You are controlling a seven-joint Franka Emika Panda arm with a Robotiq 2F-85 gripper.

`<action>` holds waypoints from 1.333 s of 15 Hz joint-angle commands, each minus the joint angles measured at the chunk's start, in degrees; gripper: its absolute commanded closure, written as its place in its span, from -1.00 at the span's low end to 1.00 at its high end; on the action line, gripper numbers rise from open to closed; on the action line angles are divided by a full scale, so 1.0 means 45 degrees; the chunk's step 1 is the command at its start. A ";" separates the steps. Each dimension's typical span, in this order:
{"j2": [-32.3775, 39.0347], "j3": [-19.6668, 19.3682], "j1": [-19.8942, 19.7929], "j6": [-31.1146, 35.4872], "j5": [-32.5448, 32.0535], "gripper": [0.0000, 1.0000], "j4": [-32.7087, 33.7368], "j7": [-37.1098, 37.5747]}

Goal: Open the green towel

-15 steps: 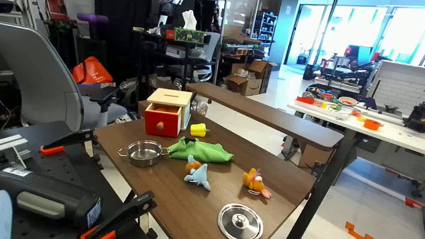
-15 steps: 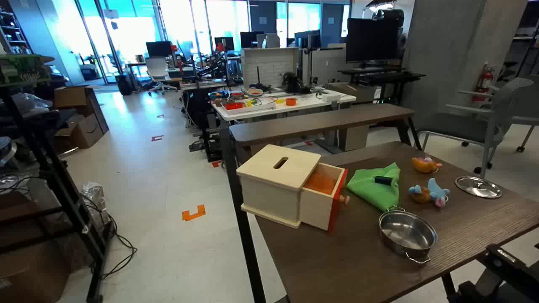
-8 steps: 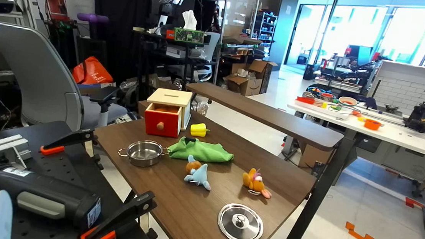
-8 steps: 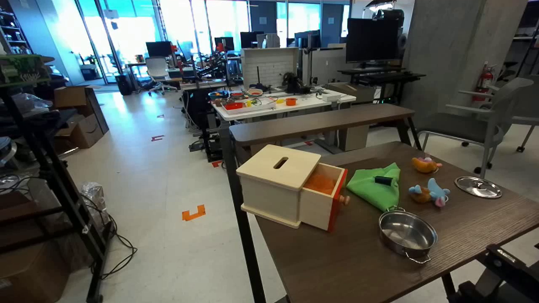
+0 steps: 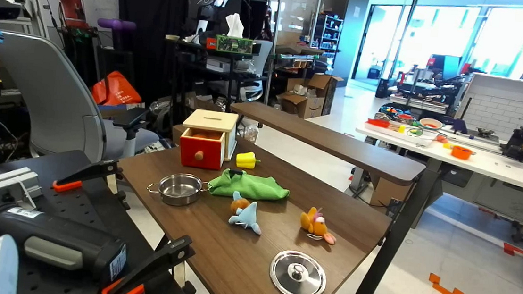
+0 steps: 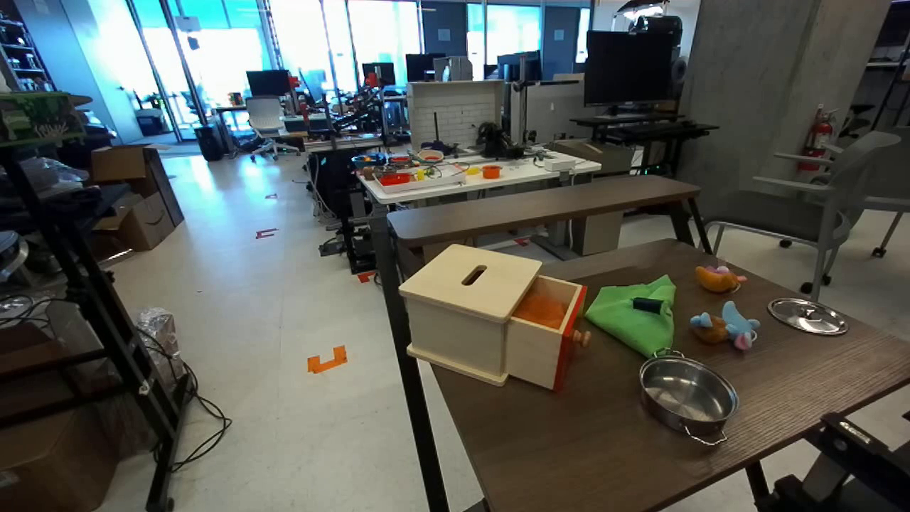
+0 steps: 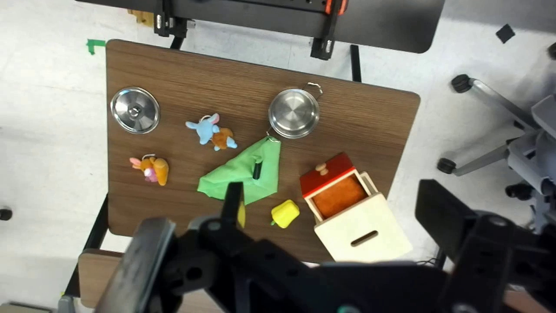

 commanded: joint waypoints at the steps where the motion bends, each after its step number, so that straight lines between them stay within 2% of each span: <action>1: 0.1902 -0.0154 -0.0318 0.1909 -0.0715 -1.00 -0.0305 -0.0064; 6: 0.4939 -0.0268 -0.0510 0.5077 -0.1152 -1.00 -0.0773 0.0022; 11: 0.7679 -0.0558 -0.0540 0.7852 -0.0625 -1.00 -0.0493 -0.0680; 14: 0.9224 -0.0648 -0.0693 0.8532 -0.0292 -1.00 0.0202 -0.1001; 20: 1.2072 -0.0674 -0.0674 0.8146 -0.0506 -1.00 0.2426 -0.0617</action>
